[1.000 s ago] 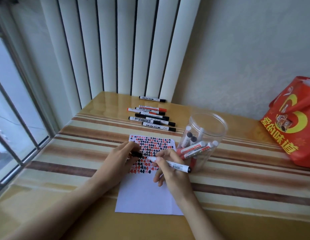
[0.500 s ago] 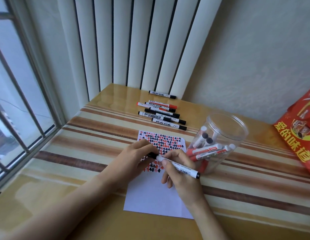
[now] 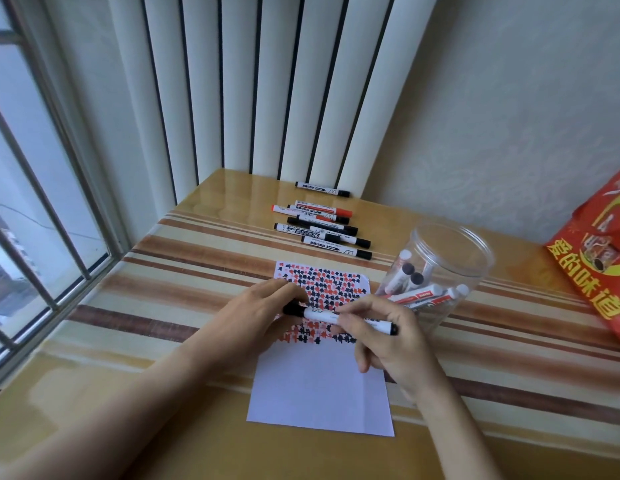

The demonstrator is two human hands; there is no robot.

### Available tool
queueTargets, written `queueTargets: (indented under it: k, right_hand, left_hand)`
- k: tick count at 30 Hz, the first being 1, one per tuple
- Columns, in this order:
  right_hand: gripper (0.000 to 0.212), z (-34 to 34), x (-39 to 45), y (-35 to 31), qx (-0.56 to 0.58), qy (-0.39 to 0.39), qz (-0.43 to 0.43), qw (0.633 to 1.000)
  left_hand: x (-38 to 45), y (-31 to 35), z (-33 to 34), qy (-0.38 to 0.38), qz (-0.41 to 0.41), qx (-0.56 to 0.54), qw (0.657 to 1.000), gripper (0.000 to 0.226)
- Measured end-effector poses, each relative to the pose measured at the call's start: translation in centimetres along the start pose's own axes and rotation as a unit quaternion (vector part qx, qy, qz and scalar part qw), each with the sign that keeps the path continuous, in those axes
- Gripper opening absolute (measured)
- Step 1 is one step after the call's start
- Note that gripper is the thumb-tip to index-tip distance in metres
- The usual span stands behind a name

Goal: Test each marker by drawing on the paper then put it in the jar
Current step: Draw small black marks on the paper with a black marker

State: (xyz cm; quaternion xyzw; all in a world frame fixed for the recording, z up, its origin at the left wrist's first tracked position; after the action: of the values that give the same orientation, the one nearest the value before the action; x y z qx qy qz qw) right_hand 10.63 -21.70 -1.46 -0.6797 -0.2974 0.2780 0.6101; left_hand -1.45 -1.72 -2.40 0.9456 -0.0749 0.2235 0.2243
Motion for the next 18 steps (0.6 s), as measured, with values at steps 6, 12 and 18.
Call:
queueTargets:
  k: [6,12,18]
  right_hand:
    - [0.015,-0.4,-0.1,0.8,-0.213,0.038,-0.061,0.974]
    - [0.015,0.4,-0.1,1.2,-0.360,0.043,-0.195,0.911]
    - [0.012,0.7,0.0,1.4,-0.345,0.052,-0.194,0.917]
  left_hand:
    - [0.2,-1.3,0.2,-0.062,0.032,0.089,0.994,0.026]
    - [0.2,-0.6,1.2,-0.081,0.043,0.078,0.993,0.031]
    - [0.2,-0.4,1.4,-0.093,0.031,0.074,0.992,0.024]
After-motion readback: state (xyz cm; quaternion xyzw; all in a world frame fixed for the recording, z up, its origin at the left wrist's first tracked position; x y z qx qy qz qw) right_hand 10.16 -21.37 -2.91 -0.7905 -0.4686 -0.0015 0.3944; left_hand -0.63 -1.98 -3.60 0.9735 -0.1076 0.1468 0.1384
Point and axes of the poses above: each hand's wrist, its own x-axis towards the middle knuckle, its own z-axis out of the palm, y = z × x, the point moved 2 cm from there along x, towards the middle knuckle, and after that the axes turned 2 degrees about z, right-handed, at the moved point
